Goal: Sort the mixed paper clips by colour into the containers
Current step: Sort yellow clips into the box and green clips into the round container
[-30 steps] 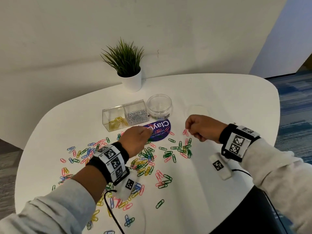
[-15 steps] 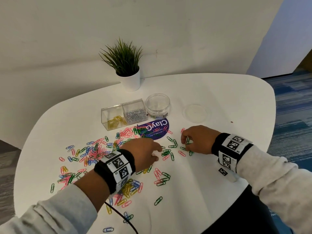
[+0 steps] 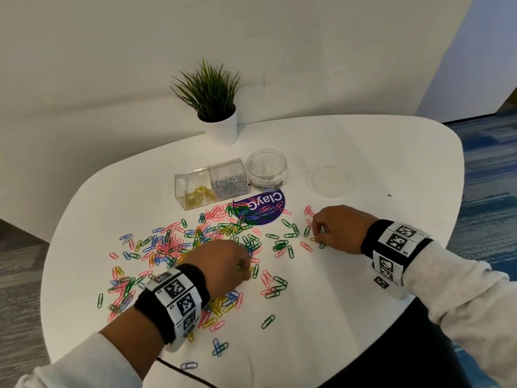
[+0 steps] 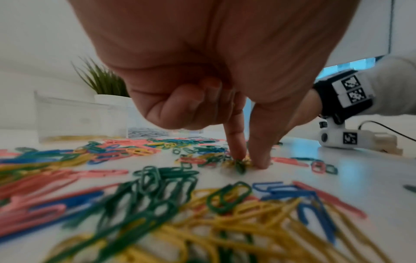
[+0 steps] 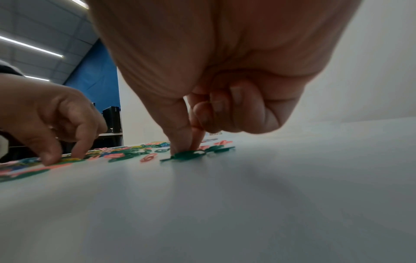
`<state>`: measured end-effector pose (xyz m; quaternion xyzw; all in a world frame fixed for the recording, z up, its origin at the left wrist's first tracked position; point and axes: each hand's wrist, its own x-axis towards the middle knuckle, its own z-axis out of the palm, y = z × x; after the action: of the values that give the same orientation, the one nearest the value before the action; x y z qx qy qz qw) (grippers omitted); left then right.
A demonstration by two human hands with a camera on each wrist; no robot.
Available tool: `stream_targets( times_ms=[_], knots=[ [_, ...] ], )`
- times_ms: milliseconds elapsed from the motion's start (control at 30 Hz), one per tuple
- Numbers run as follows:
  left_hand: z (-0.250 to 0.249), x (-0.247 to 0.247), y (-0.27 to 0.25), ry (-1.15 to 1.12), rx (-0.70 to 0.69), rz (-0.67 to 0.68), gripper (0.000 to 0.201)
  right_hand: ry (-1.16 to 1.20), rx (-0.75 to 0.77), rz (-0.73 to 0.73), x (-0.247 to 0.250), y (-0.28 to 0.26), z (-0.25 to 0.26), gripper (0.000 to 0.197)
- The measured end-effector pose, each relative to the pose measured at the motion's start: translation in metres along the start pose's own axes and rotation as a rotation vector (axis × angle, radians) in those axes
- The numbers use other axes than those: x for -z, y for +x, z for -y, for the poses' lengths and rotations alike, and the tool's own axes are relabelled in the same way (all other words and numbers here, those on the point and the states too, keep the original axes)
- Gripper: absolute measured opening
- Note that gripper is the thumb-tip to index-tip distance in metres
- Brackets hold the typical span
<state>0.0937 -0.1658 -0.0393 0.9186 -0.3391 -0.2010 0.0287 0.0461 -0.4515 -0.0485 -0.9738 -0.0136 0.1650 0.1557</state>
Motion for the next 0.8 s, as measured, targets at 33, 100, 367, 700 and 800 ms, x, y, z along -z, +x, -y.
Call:
stream_targets(
  times_ms=[33, 100, 367, 700, 800],
  knots=[
    [0.002, 0.000, -0.001, -0.018, 0.003, -0.006, 0.016, 0.000, -0.004, 0.001, 0.000, 0.000, 0.000, 0.008],
    [0.006, -0.001, -0.002, -0.050, -0.003, -0.002, 0.013, 0.017, -0.016, -0.001, 0.000, -0.001, -0.002, 0.010],
    [0.032, 0.006, -0.008, -0.892, 0.221, -0.030, 0.009, 0.016, -0.036, -0.018, -0.001, -0.001, 0.000, 0.005],
    [0.064, 0.025, -0.006, -1.370, 0.368, -0.011, 0.018, -0.042, -0.033, 0.047, 0.000, 0.010, 0.012, 0.010],
    [0.081, 0.050, 0.004, -1.072, 0.368, -0.160, 0.027, 0.004, -0.005, -0.013, 0.012, 0.018, 0.020, 0.012]
  ],
)
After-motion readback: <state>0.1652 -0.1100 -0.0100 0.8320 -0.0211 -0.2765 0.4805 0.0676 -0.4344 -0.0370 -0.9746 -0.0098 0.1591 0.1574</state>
